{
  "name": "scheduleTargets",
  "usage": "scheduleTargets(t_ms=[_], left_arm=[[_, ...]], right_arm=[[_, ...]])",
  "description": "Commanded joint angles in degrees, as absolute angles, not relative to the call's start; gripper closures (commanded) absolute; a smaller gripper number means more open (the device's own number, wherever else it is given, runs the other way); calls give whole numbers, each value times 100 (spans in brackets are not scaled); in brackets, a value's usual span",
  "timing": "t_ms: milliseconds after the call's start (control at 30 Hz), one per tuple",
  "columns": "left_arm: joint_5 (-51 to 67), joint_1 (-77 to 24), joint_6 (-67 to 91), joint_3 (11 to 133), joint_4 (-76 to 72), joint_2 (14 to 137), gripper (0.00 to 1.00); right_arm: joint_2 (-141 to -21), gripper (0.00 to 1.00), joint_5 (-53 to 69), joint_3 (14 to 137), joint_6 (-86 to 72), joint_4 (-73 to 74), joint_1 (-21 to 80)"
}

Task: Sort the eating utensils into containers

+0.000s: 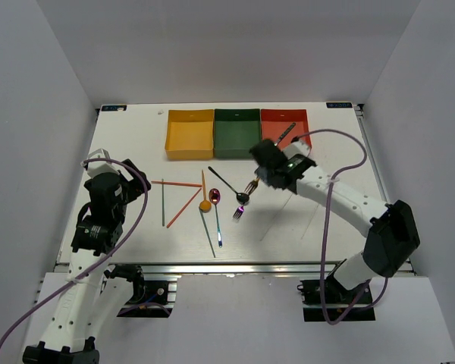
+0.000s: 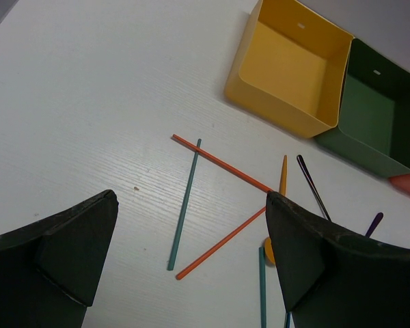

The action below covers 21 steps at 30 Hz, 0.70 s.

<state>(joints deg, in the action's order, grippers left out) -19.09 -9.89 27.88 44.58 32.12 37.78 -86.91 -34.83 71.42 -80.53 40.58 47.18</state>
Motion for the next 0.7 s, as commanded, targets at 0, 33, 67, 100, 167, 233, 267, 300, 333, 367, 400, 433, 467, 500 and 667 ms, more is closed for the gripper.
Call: scheduleTargets(t_ms=[0, 33, 67, 100, 167, 233, 267, 300, 333, 367, 400, 433, 467, 500, 667], left_arm=[[-1978, -1020, 2769, 4447, 3182, 3806, 2], [-1978, -1020, 2769, 4456, 3182, 3806, 2], [-1978, -1020, 2769, 4447, 3173, 3814, 2], [-1978, -1020, 2769, 4447, 3173, 3814, 2], [-2012, -1020, 2769, 4456, 3173, 3832, 2], [-2021, -1020, 2769, 4465, 3190, 3841, 2], [-2048, -1028, 2769, 4456, 3190, 3841, 2], [-2065, -1020, 2769, 4456, 3199, 3841, 2], [-2074, -1020, 2769, 4465, 3199, 3850, 2], [-2083, -1028, 2777, 4474, 3217, 3884, 2], [-2092, -1020, 2777, 4474, 3217, 3893, 2], [-2100, -1020, 2777, 4474, 3217, 3894, 2], [-2109, -1020, 2777, 4465, 3217, 3894, 2], [-2118, -1020, 2777, 4465, 3225, 3885, 2], [-2101, -1028, 2777, 4465, 3217, 3893, 2]], right_arm=[[-8701, 100, -3509, 7444, -5827, 2592, 3608], [-8832, 100, -3063, 7549, -5557, 2332, 3386], [-8946, 100, -2876, 7663, -5328, 2103, 3184], [-9086, 100, -2726, 7812, -5109, 1953, 2877], [-9587, 100, -2733, 8654, -4651, 2030, 2690], [-10246, 100, -3040, 9357, -4370, 2458, 2549], [-10483, 100, -3058, 10083, -4307, 2618, 2488], [-10964, 100, -3067, 10447, -4263, 2793, 2357], [-11221, 100, -3067, 10807, -4271, 3152, 2286], [-11432, 100, -3050, 11411, -4263, 3277, 2146], [-11791, 100, -3015, 11634, -4245, 3357, 2084], [-11943, 100, -2980, 11793, -4210, 3427, 2022], [-12057, 100, -2971, 12021, -4245, 3480, 1900], [-12233, 100, -2892, 12050, -4280, 3489, 1846], [-12366, 100, -2312, 11620, -4202, 2902, 1617]])
